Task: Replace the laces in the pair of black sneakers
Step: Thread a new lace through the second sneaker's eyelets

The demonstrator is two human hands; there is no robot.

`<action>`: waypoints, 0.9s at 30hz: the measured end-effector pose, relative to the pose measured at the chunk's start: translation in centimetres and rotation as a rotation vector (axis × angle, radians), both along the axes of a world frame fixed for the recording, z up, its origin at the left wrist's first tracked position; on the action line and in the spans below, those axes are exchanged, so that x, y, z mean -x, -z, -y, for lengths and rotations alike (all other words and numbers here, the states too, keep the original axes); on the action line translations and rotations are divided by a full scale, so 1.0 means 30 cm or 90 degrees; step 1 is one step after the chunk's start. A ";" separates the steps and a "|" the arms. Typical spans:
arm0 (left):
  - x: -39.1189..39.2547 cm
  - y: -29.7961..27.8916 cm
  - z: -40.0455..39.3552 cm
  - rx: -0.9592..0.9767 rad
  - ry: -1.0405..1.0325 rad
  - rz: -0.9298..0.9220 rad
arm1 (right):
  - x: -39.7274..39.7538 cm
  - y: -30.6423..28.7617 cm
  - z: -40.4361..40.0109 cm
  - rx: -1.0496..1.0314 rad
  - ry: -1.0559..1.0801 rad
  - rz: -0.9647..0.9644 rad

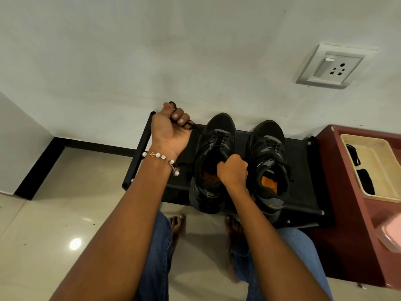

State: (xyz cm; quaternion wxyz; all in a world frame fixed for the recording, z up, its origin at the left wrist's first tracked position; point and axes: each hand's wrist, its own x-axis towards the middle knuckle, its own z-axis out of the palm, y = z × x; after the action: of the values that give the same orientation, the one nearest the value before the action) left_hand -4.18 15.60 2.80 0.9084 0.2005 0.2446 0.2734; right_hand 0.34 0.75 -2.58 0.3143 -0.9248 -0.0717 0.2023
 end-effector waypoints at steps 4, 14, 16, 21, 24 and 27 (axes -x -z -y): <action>0.022 -0.016 -0.021 -0.012 -0.058 0.000 | -0.006 0.004 0.004 0.004 0.007 -0.004; 0.039 0.125 -0.020 -0.809 0.316 -0.742 | -0.008 -0.004 0.003 0.009 -0.002 -0.010; 0.016 0.114 0.014 -0.920 0.345 -0.752 | -0.010 -0.004 0.005 0.010 -0.004 -0.012; -0.015 0.105 0.062 -1.003 0.348 -0.630 | -0.012 -0.001 0.006 0.009 -0.008 -0.014; -0.013 0.103 0.057 -1.008 0.340 -0.617 | -0.012 -0.003 0.006 0.008 -0.004 -0.014; -0.011 0.105 0.057 -0.984 0.343 -0.608 | -0.010 -0.001 0.007 0.004 -0.006 -0.011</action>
State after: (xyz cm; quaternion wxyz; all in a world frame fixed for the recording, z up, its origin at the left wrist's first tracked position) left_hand -3.85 13.91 -0.33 0.3607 0.8869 0.2873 0.0297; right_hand 0.65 0.54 -2.54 0.3112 -0.9235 -0.0729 0.2123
